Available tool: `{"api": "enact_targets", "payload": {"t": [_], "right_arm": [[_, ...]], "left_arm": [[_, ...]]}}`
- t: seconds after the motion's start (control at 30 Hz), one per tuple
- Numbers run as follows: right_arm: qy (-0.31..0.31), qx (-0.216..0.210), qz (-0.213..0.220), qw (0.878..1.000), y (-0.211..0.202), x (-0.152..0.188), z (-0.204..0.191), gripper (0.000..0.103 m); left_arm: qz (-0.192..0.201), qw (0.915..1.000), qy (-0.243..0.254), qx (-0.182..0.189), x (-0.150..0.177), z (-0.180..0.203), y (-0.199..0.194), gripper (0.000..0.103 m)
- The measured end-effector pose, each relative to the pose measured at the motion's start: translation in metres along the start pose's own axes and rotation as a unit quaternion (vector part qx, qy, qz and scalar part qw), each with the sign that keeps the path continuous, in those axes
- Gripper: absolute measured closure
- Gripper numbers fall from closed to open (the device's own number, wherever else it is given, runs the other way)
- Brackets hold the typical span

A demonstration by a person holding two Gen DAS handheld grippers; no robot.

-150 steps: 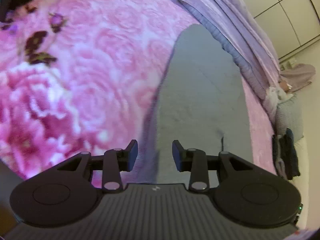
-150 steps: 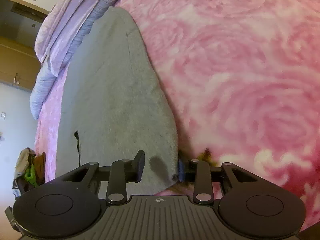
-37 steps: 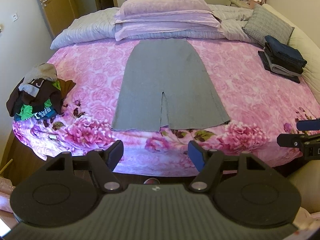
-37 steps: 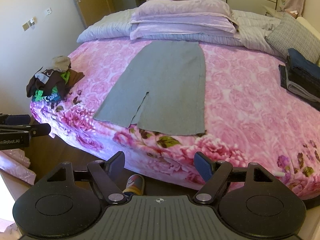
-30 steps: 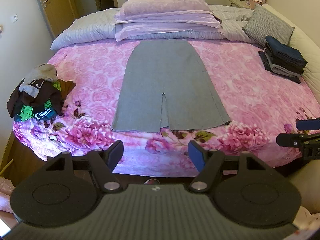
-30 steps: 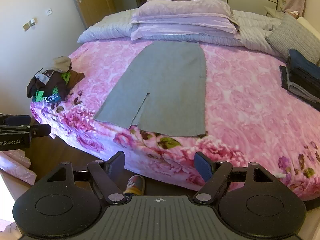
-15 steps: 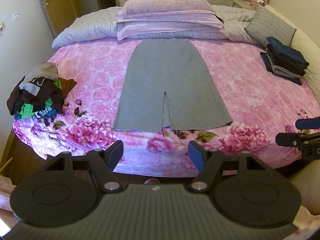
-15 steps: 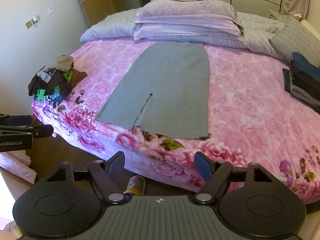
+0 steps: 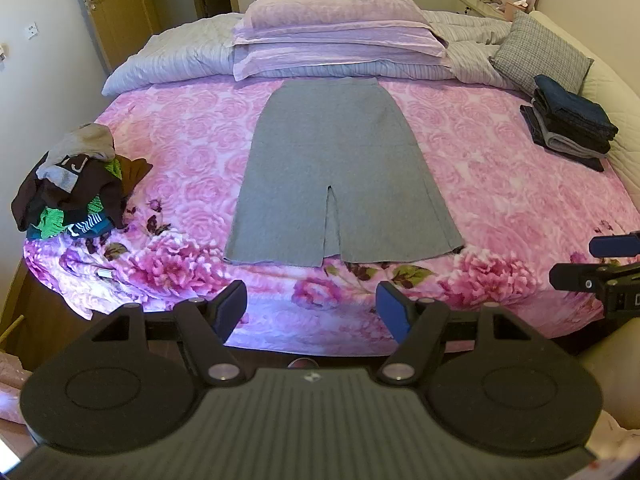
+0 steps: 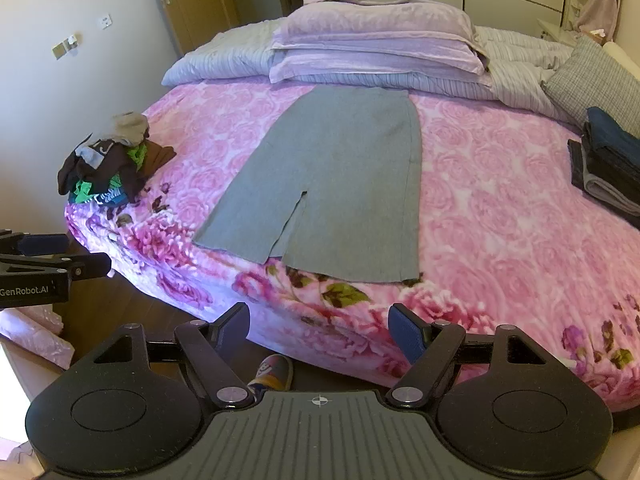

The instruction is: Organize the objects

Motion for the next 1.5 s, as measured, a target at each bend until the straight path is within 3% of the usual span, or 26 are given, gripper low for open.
{"api": "enact_targets", "payload": {"t": [0.3, 0.6, 1.0, 1.17, 1.33, 1.5], "right_arm": [[0.013, 0.006, -0.014, 1.000, 0.029, -0.025, 0.000, 0.030], [0.039, 0.010, -0.044, 0.998, 0.092, -0.066, -0.007, 0.030], [0.138, 0.042, -0.008, 0.989, 0.157, -0.138, 0.010, 0.030], [0.182, 0.076, -0.024, 0.980, 0.176, -0.134, 0.027, 0.030], [0.216, 0.099, -0.046, 0.970, 0.188, -0.126, 0.043, 0.030], [0.214, 0.103, -0.056, 0.970, 0.203, -0.130, 0.052, 0.030]], "left_arm": [[-0.010, 0.9999, 0.001, 0.005, -0.023, -0.010, 0.030, 0.035], [-0.042, 0.9989, 0.004, 0.022, -0.063, -0.049, 0.101, 0.035], [-0.057, 0.9952, 0.043, 0.067, -0.139, -0.123, 0.204, 0.035], [-0.077, 0.9919, 0.059, 0.082, -0.150, -0.144, 0.245, 0.035], [-0.097, 0.9889, 0.042, 0.105, -0.152, -0.157, 0.273, 0.035], [-0.116, 0.9865, 0.034, 0.111, -0.147, -0.159, 0.296, 0.035]]}}
Point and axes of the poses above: each gripper's, at about its wrist camera, not at the fingertips, and y roughly the way its jaws point, z to its right, x to its underside, the point moved 2 cm from there along y, roughly the way its jaws point, and after that the axes turned 5 degrees about z, right-handed, at the moved point
